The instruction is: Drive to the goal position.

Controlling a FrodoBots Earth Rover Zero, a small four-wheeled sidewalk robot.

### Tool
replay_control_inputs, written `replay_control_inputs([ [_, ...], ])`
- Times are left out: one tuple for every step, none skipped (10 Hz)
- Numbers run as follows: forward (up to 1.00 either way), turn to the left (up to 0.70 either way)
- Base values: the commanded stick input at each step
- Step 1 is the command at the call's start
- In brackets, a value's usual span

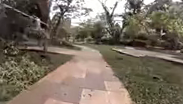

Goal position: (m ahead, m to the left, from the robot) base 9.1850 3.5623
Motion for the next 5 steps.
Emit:
replay_control_inputs([
  [1.0, 0.03],
  [1.0, 0.02],
  [1.0, 0.01],
  [1.0, 0.0],
  [1.0, -0.29],
])
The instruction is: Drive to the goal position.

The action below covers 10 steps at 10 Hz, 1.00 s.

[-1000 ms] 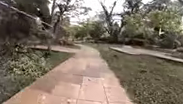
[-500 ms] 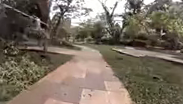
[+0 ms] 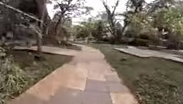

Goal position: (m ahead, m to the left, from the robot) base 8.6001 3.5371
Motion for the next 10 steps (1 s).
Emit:
replay_control_inputs([
  [1.0, -0.34],
  [1.0, -0.09],
  [1.0, 0.0],
  [1.0, 0.0],
  [1.0, 0.0],
  [1.0, 0.0],
  [1.0, 0.0],
  [1.0, 0.0],
  [1.0, 0.0],
  [1.0, 0.0],
])
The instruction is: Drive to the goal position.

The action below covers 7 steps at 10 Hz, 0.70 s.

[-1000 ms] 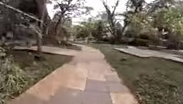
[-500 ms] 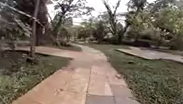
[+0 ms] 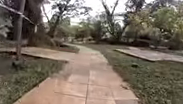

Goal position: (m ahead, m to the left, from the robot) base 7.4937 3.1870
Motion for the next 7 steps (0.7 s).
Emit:
replay_control_inputs([
  [1.0, 0.0],
  [1.0, 0.0],
  [1.0, -0.01],
  [1.0, -0.23],
  [1.0, -0.36],
  [1.0, -0.17],
  [1.0, 0.0],
])
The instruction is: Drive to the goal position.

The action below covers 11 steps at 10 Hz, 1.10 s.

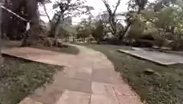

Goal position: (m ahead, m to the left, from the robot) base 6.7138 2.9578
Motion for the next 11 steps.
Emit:
replay_control_inputs([
  [1.0, 0.0],
  [1.0, 0.0],
  [1.0, 0.0],
  [1.0, 0.0],
  [1.0, 0.0],
  [1.0, 0.0],
  [1.0, 0.0],
  [1.0, 0.0],
  [1.0, 0.0],
  [1.0, 0.0],
  [1.0, 0.0],
])
